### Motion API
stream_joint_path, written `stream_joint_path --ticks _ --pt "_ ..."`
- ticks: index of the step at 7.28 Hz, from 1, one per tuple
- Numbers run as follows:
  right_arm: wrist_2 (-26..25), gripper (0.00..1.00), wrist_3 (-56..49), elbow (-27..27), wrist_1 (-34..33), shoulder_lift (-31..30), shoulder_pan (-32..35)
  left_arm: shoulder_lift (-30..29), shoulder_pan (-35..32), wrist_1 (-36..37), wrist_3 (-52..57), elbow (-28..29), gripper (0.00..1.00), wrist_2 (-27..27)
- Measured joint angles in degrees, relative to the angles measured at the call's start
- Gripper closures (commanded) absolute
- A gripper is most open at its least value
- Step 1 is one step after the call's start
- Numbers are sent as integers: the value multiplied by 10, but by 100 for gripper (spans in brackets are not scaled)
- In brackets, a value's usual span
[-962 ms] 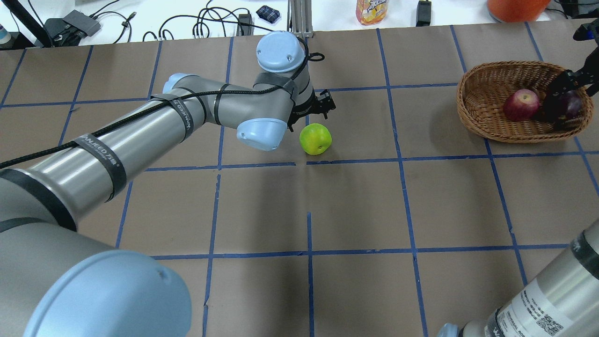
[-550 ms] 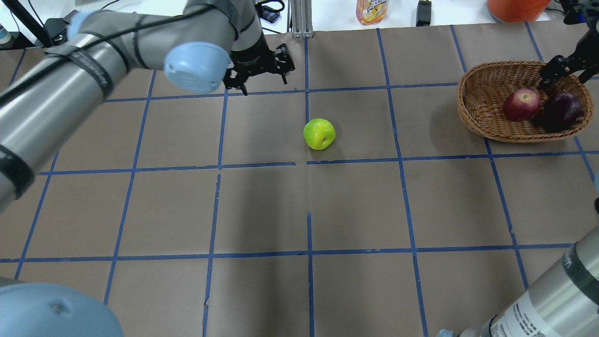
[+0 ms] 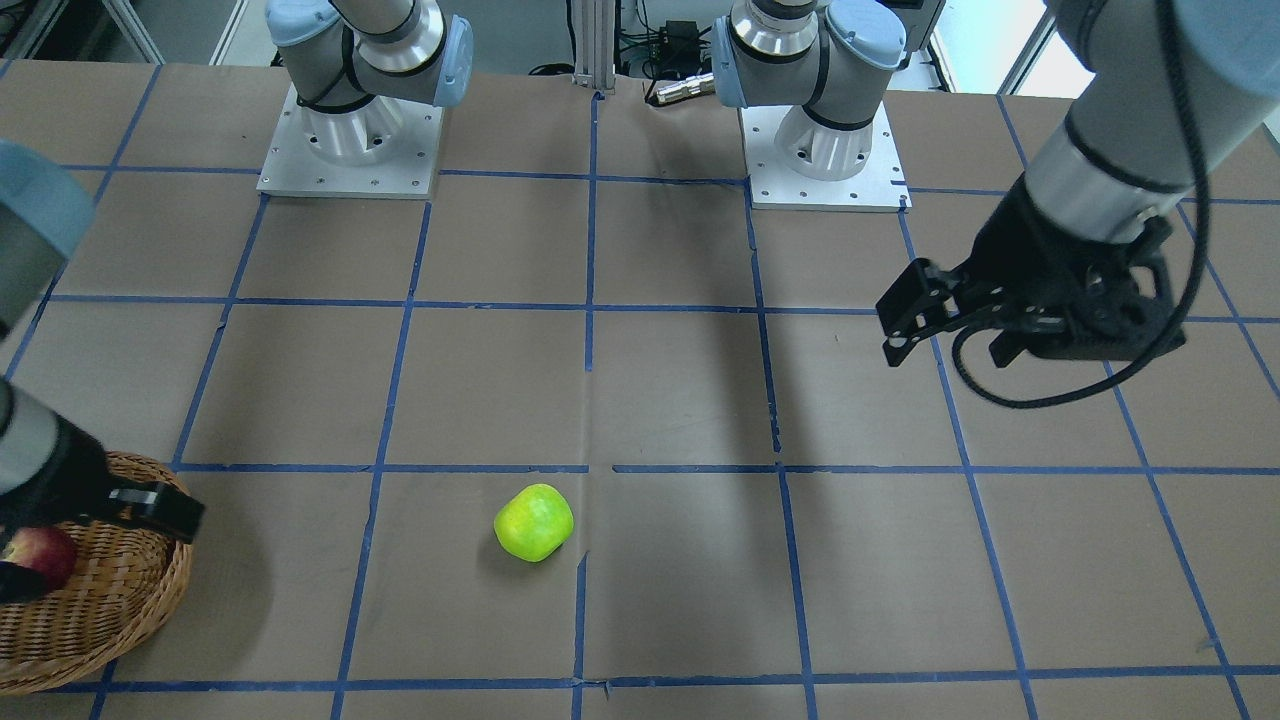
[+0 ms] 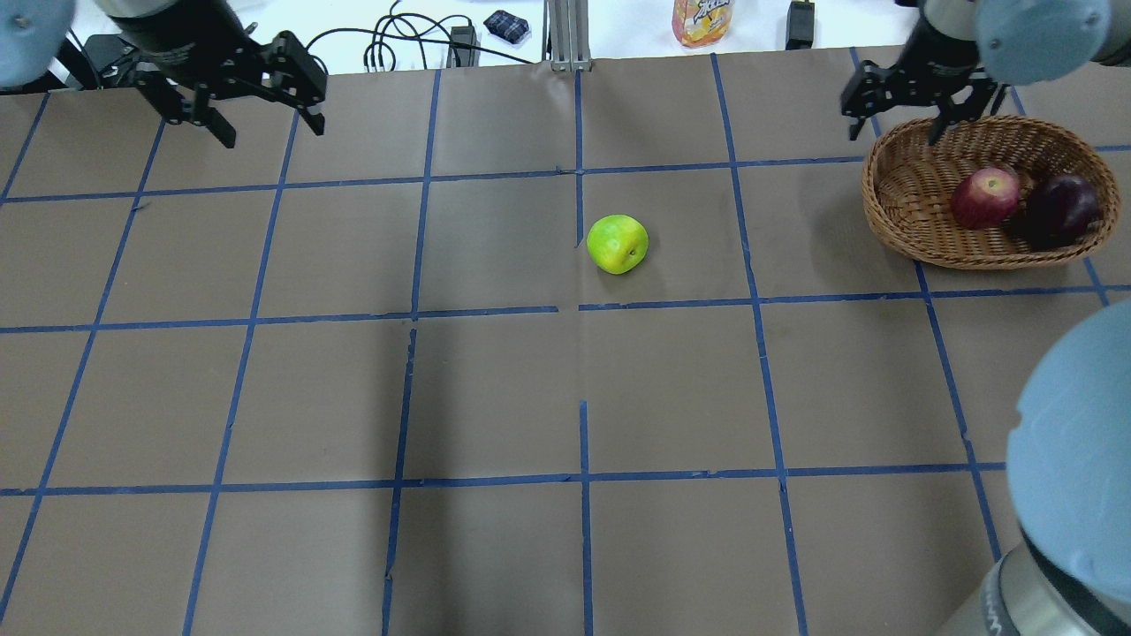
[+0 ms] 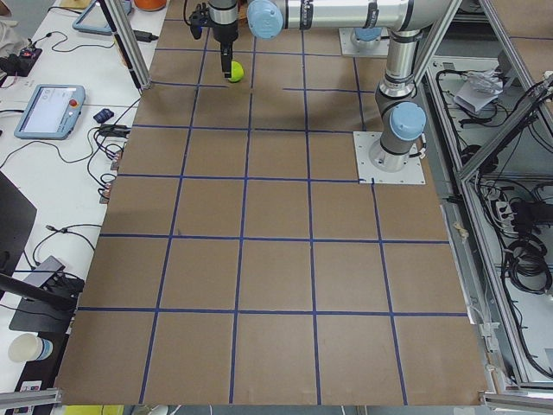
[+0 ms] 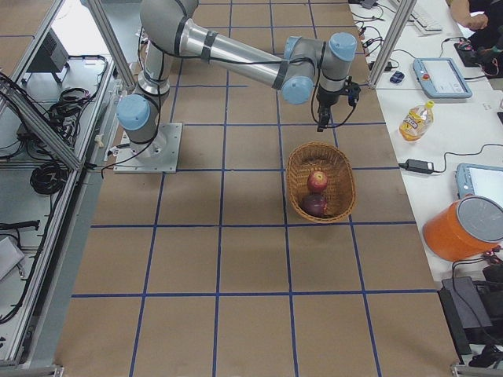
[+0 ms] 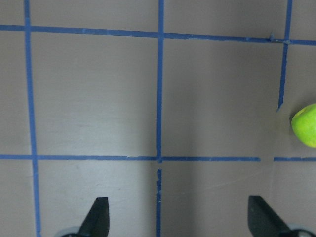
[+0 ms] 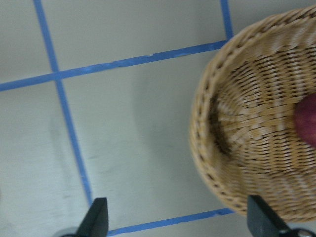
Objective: Put all apples into basket
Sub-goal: 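Release the green apple and raise the left gripper while the right reaches toward it, then lower the right gripper onto the green apple and grasp it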
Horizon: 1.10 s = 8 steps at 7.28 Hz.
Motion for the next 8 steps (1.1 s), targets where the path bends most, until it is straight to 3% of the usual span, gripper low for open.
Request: stream_joint_path --ticks 1,4,8 --pt "1 0 80 -1 -1 1 44 8 4 -7 -8 0 0 6" --pt "38 0 235 -2 -25 13 117 39 -65 -6 -44 -30 0 47" --pt "46 0 508 -5 -110 72 176 88 -31 -8 -39 -64 0 43"
